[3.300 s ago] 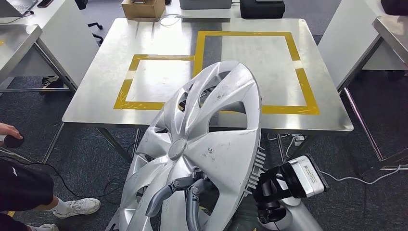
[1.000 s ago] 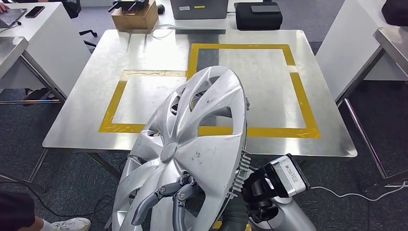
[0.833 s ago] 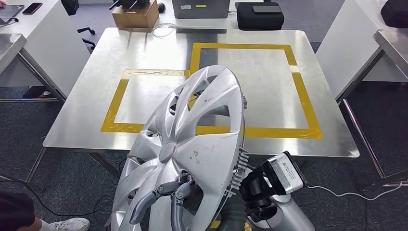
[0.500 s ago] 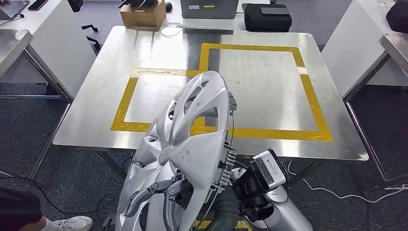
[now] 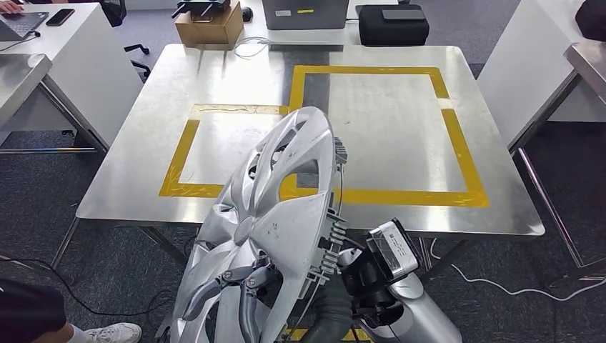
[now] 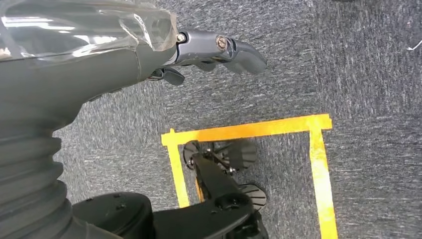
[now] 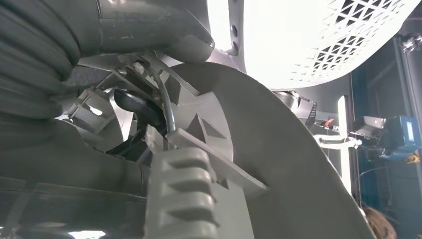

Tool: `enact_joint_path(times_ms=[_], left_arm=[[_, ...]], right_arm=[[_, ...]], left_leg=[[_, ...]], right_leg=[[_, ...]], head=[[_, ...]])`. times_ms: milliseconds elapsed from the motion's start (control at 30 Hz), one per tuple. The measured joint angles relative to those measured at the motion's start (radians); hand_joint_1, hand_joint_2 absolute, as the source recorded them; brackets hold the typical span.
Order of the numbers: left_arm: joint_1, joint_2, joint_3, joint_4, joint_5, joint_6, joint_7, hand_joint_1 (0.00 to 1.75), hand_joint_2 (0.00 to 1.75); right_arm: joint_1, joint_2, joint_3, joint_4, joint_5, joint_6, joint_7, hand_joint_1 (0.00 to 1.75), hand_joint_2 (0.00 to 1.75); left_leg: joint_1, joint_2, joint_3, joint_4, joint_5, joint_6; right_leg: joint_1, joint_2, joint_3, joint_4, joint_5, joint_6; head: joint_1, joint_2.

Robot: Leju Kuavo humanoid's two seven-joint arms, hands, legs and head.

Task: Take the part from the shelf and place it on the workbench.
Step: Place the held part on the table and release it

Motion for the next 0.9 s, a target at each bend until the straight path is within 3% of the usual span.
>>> enact_joint_path(times_ms=[67, 133, 233, 300, 333, 400, 467, 500, 533, 600, 667, 700, 800, 833, 900], left_arm=[[-0.001, 0.001, 0.000, 0.000, 0.000, 0.000, 0.000, 0.00, 1.75], [-0.002, 0.002, 0.000, 0.000, 0.000, 0.000, 0.000, 0.00, 1.75], [-0.002, 0.002, 0.000, 0.000, 0.000, 0.000, 0.000, 0.00, 1.75], [-0.002, 0.001, 0.000, 0.000, 0.000, 0.000, 0.000, 0.00, 1.75], [-0.003, 0.001, 0.000, 0.000, 0.000, 0.000, 0.000, 0.00, 1.75], [-0.003, 0.000, 0.000, 0.000, -0.001, -0.001, 0.000, 0.00, 1.75], [-0.003, -0.002, -0.001, 0.000, -0.017, -0.009, 0.008, 0.00, 1.75], [-0.005, -0.007, -0.001, 0.000, -0.032, -0.014, 0.019, 0.00, 1.75], [-0.011, -0.014, -0.002, 0.000, -0.049, -0.017, 0.033, 0.00, 1.75], [-0.031, -0.034, -0.003, -0.001, -0.073, -0.016, 0.058, 0.00, 1.75], [-0.044, -0.052, -0.003, -0.004, -0.082, -0.014, 0.069, 0.00, 1.75], [-0.045, -0.057, -0.003, -0.006, -0.084, -0.014, 0.072, 0.00, 1.75], [-0.040, -0.061, -0.003, -0.006, -0.089, -0.014, 0.074, 0.00, 1.75], [-0.040, -0.061, -0.003, -0.006, -0.090, -0.014, 0.074, 0.00, 1.75], [-0.040, -0.060, -0.003, -0.006, -0.091, -0.014, 0.074, 0.00, 1.75]], right_arm=[[0.000, 0.001, 0.000, 0.001, 0.000, 0.000, 0.000, 1.75, 1.75], [-0.001, 0.002, 0.000, 0.001, 0.000, 0.000, 0.000, 1.75, 1.75], [-0.001, 0.003, 0.000, 0.001, 0.000, 0.000, 0.000, 1.75, 1.75], [-0.002, 0.003, 0.000, 0.001, 0.000, 0.000, 0.000, 1.75, 1.75], [-0.002, 0.003, 0.000, 0.001, 0.000, 0.000, 0.000, 1.75, 1.75], [-0.002, 0.001, 0.000, 0.002, 0.001, -0.001, 0.000, 1.75, 1.75], [-0.019, 0.000, 0.001, 0.012, 0.047, -0.035, 0.000, 1.75, 1.75], [-0.058, 0.007, 0.002, 0.040, 0.114, -0.086, -0.006, 1.75, 1.75], [-0.122, 0.024, 0.002, 0.094, 0.230, -0.178, -0.021, 1.75, 1.75], [-0.277, 0.076, -0.011, 0.239, 0.551, -0.444, -0.063, 1.75, 1.75], [-0.378, 0.120, -0.033, 0.350, 0.835, -0.681, -0.100, 1.75, 1.75], [-0.408, 0.136, -0.040, 0.386, 0.909, -0.737, -0.111, 1.75, 1.75], [-0.462, 0.165, -0.051, 0.442, 0.937, -0.727, -0.120, 1.75, 1.75], [-0.470, 0.172, -0.052, 0.451, 0.925, -0.713, -0.119, 1.75, 1.75], [-0.478, 0.185, -0.052, 0.469, 0.913, -0.700, -0.119, 1.75, 1.75]], left_leg=[[0.006, 0.002, 0.063, -0.127, 0.065, -0.001], [0.003, 0.002, 0.121, -0.235, 0.098, 0.005], [-0.006, 0.000, 0.134, -0.258, 0.097, 0.026], [-0.005, 0.000, 0.138, -0.268, 0.104, 0.043], [-0.004, 0.000, 0.141, -0.274, 0.107, 0.051], [-0.007, 0.001, 0.141, -0.276, 0.109, 0.060], [-0.011, 0.000, 0.140, -0.276, 0.109, 0.063], [-0.012, 0.000, 0.139, -0.275, 0.109, 0.063], [-0.014, 0.001, 0.138, -0.272, 0.109, 0.063], [-0.017, 0.002, 0.132, -0.260, 0.109, 0.060], [-0.018, -0.006, 0.122, -0.250, 0.108, 0.051], [-0.017, -0.009, 0.118, -0.248, 0.109, 0.045], [-0.011, -0.007, 0.107, -0.236, 0.101, 0.026], [-0.009, -0.005, 0.094, -0.209, 0.084, 0.020], [-0.004, -0.003, 0.043, -0.103, 0.034, 0.006]], right_leg=[[-0.001, 0.001, 0.003, 0.000, -0.001, 0.002], [0.003, 0.002, 0.003, 0.000, -0.002, 0.010], [0.006, 0.002, 0.000, -0.004, -0.001, 0.029], [0.004, 0.002, -0.011, 0.017, -0.014, 0.035], [0.004, 0.001, -0.031, 0.056, -0.034, 0.032], [0.004, 0.001, -0.097, 0.191, -0.089, 0.022], [0.004, 0.001, -0.151, 0.295, -0.118, 0.022], [0.004, 0.001, -0.153, 0.295, -0.110, 0.027], [0.004, 0.000, -0.136, 0.253, -0.088, 0.035], [0.005, -0.001, -0.067, 0.108, -0.033, 0.042], [0.010, -0.003, -0.024, 0.022, -0.005, 0.033], [0.014, -0.003, -0.022, 0.014, -0.002, 0.025], [0.008, -0.002, -0.018, 0.007, 0.010, 0.009], [0.003, -0.001, -0.015, 0.004, 0.012, 0.005], [0.000, 0.001, -0.011, 0.003, 0.011, 0.002]], head=[[0.000, 0.000], [0.000, 0.000], [0.001, 0.000], [0.002, 0.000], [0.003, 0.000], [0.004, 0.000], [0.004, 0.000], [0.004, 0.000], [0.004, 0.000], [0.004, 0.000], [0.005, 0.000], [0.006, 0.000], [0.005, 0.000], [0.005, 0.000], [0.004, 0.000]])
